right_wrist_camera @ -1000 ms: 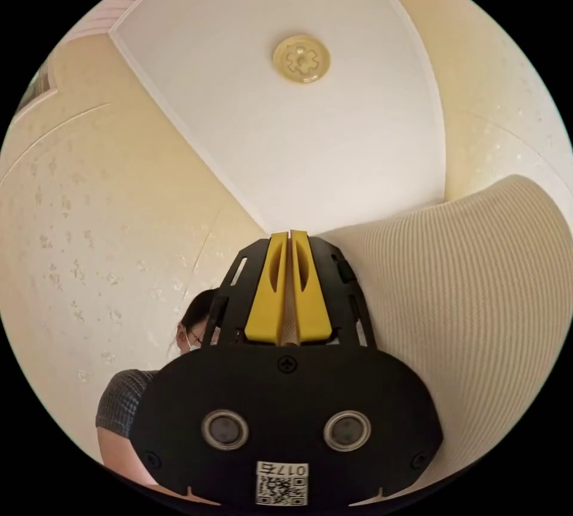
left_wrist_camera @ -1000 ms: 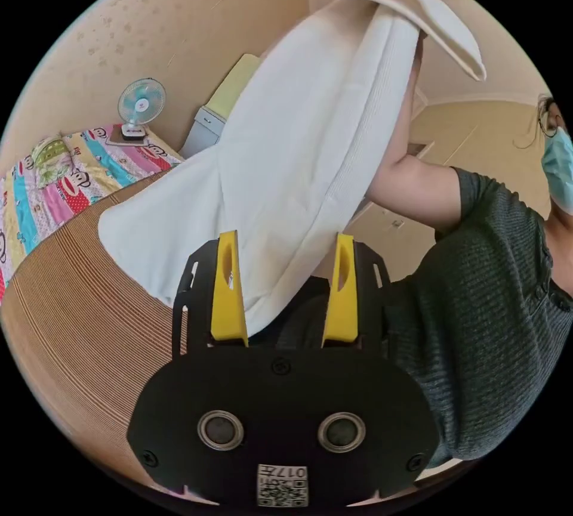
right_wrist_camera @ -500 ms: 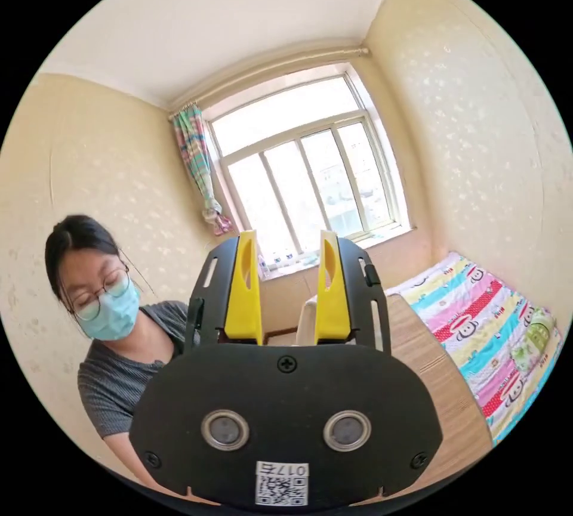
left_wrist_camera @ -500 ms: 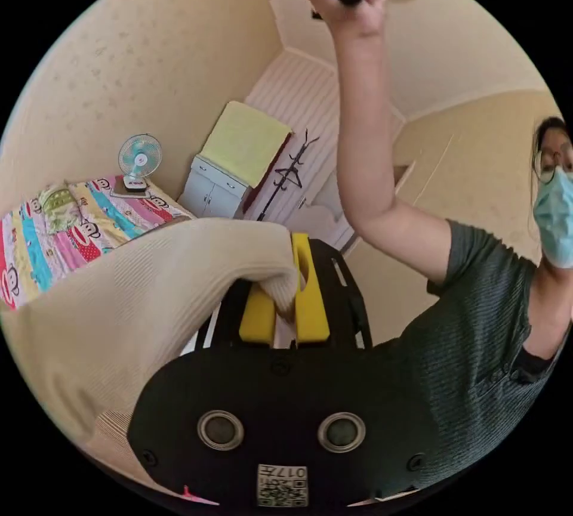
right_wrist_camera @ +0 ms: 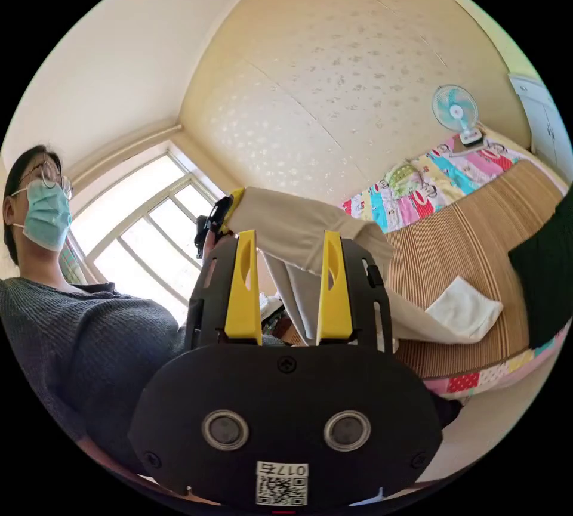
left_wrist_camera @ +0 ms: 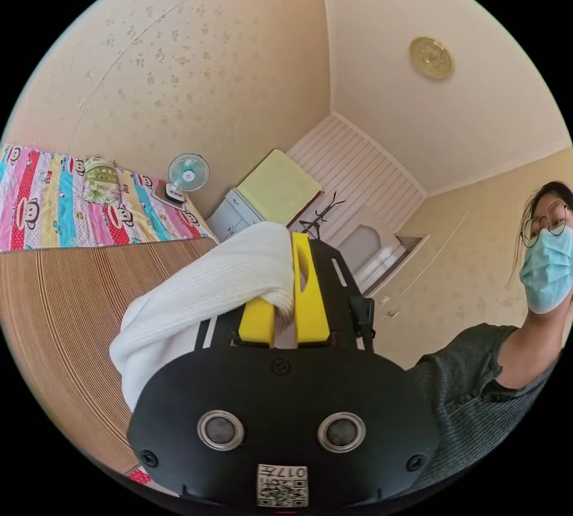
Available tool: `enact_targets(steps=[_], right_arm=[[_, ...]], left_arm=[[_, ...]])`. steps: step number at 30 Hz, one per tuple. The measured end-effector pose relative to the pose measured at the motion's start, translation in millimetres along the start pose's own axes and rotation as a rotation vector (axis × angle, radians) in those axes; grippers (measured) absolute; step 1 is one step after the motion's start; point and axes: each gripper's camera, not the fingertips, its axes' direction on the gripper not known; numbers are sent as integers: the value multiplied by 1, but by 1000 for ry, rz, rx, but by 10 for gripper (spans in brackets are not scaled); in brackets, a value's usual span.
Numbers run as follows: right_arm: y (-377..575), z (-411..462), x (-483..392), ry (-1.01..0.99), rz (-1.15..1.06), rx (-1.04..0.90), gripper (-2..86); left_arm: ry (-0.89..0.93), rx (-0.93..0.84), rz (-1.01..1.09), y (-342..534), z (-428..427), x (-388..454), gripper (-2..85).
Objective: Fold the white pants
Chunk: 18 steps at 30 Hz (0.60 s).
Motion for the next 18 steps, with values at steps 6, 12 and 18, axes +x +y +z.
enact_targets(steps=[6,12,18], right_arm=[[5,71,59,-227,240,-153,166],[-52,68,5,-553,53,35,73],[-126,43,-96,-274,-288,6,34]], left_arm=[[113,-38,43,-3,-16,27,31],[46,-96,78,1,-51,40,64],[91,-339,13,55,-45,28,136]])
